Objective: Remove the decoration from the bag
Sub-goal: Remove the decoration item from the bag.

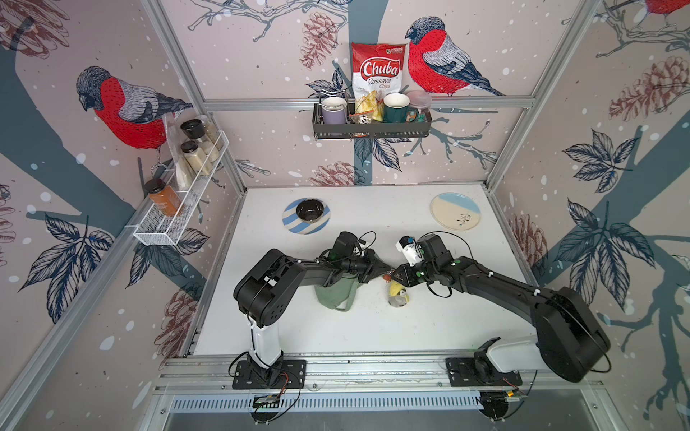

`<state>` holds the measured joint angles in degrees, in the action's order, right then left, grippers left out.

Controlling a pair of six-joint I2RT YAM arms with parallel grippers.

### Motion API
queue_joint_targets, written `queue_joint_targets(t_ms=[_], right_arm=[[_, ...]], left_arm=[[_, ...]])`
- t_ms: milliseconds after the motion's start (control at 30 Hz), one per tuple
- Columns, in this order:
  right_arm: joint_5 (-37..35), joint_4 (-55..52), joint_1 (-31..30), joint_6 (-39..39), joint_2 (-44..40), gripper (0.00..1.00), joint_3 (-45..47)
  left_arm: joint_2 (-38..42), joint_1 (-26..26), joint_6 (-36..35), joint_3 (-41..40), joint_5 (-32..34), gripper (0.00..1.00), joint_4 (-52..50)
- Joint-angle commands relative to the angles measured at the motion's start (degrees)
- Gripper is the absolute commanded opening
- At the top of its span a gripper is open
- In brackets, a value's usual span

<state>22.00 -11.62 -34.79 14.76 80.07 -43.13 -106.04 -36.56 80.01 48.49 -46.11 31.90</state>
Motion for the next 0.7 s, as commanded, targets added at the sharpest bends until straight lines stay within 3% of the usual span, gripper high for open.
queue_joint_targets(t_ms=[0,133,500,667], right_arm=[[-2.6,1.3,-0.8,3.5,0.7,0.2,-1.2],[-4.8,0.3,-1.9,4.2,1.4,0.16,-1.8],[-8.5,-1.9,-2.4,6.2,2.0,0.35,-3.9],[-10.9,-2.9,-3.1,6.1,2.3,0.37,-4.5]], left_arm=[[0.1,-0.3,0.8,-0.1,-1.4,0.0,3.7],[0.0,-0.5,1.4,-0.6,-1.1,0.0,5.0],[0.2,-0.9,2.1,-1.0,-0.7,0.0,5.8],[0.1,-1.0,2.3,-1.0,-0.6,0.0,6.4]])
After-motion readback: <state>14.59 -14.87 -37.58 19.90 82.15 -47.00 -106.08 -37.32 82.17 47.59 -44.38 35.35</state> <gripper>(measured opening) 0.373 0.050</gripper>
